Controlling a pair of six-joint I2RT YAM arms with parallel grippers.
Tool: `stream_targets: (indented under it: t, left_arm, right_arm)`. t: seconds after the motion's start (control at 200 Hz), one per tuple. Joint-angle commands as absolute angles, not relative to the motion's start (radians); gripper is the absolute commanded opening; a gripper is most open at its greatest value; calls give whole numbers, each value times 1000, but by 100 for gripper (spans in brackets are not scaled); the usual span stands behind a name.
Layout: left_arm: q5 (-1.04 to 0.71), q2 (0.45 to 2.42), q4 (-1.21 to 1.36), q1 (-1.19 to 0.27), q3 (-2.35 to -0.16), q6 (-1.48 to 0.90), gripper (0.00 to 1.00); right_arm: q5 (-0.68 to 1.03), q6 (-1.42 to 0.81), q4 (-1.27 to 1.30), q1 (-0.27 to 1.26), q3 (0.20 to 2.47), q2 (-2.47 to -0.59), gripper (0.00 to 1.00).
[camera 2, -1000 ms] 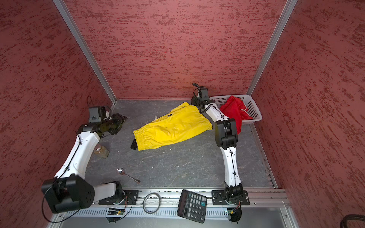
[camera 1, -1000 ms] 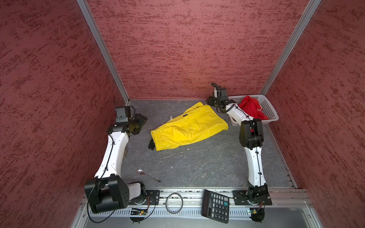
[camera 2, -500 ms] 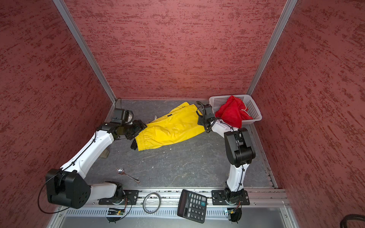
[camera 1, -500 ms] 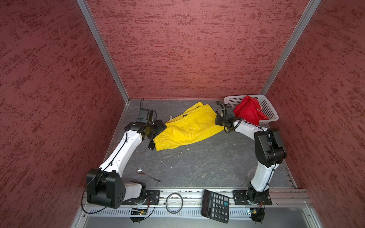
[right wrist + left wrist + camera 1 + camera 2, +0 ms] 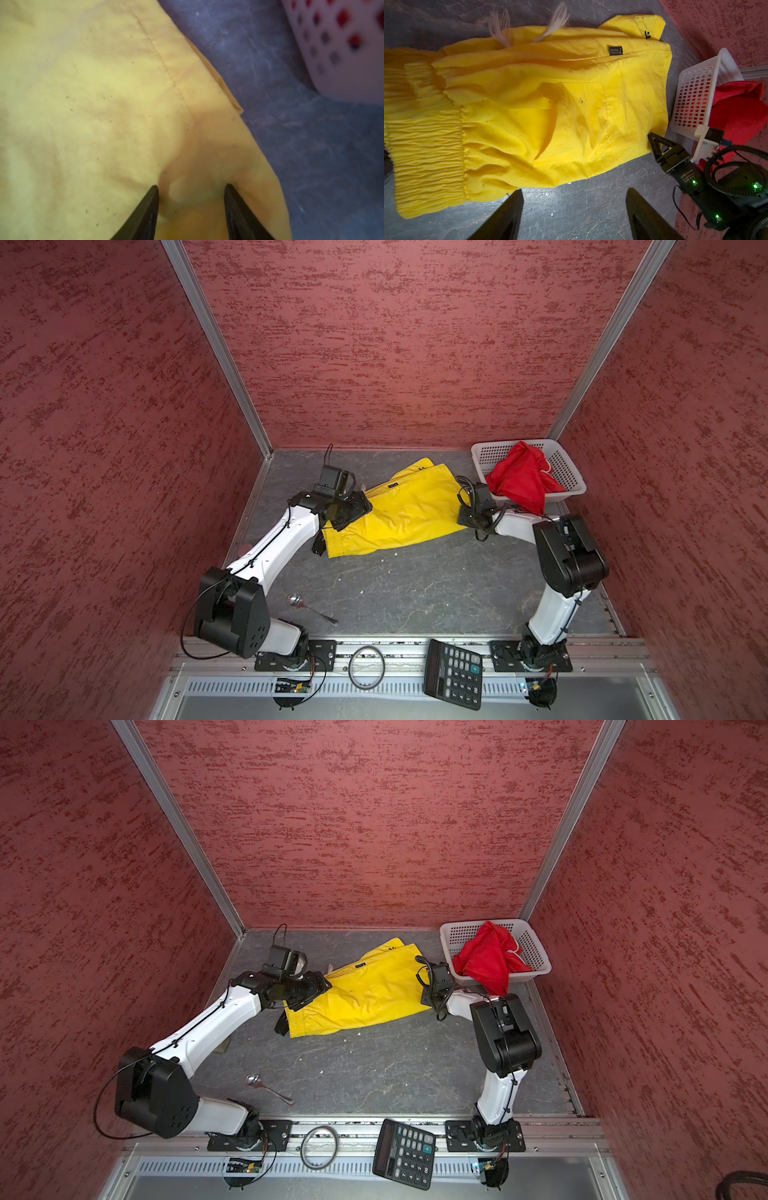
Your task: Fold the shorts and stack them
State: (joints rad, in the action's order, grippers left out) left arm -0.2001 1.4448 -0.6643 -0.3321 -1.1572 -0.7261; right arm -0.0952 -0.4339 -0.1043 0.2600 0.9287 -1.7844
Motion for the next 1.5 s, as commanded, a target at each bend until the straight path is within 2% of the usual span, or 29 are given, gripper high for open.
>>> stream_targets:
  t: [0.0,0.21,0.281,0.376,0.496,0.556,0.686,0.731,0.776,0.952,1.122,1.252,1.287,1.343,1.498]
  left_arm:
    - [-192,1492,-636,-357,-1205,-729,78]
    - [-189,1605,-666,-400,-1320,-693,66]
    - [-190,1648,-684,-406,-1380,-680,59]
    - [-200,1727,-711,-430,-1496,-645,53]
    - [-181,1898,-803,-498,-1754,-509,53]
    - [-148,2004,-872,-535,-1898,-424,56]
    - [-25,2199,-979,-593,-2158,-313,65]
    - [-15,2252,-998,-599,-2221,-288,70]
    - [-18,2301,-1012,-604,-2272,-261,71]
    - [-38,2409,-979,-611,-2327,-169,79]
    - [-67,2479,-948,-612,-2350,-88,87]
    - [-115,2531,-966,-610,-2409,-54,87]
    - [-130,2539,-963,-609,-2413,-51,90]
    - [-142,2544,-957,-606,-2412,-48,90]
    - [-177,2568,-941,-596,-2417,-44,78]
  right_arm:
    - [-88,-521,-193,258,814,-1684,53]
    - [98,-620,-332,261,641,-1410,53]
    - [69,-588,-430,261,667,-1334,53]
    - [-23,-506,-538,258,817,-1314,56]
    - [-74,-433,-555,241,1037,-1421,56]
    - [-52,-413,-547,233,1147,-1513,51]
    - [-23,-366,-567,221,1371,-1727,48]
    - [-15,-352,-583,219,1444,-1800,46]
    - [-17,-340,-598,218,1508,-1867,46]
    - [-106,-308,-660,214,1684,-2067,45]
    - [-238,-278,-672,210,1743,-2142,48]
    - [-261,-272,-684,201,1782,-2190,50]
    - [-265,-274,-679,197,1783,-2193,50]
    - [-269,-280,-667,193,1777,-2195,50]
    - [-153,-311,-637,167,1755,-2202,50]
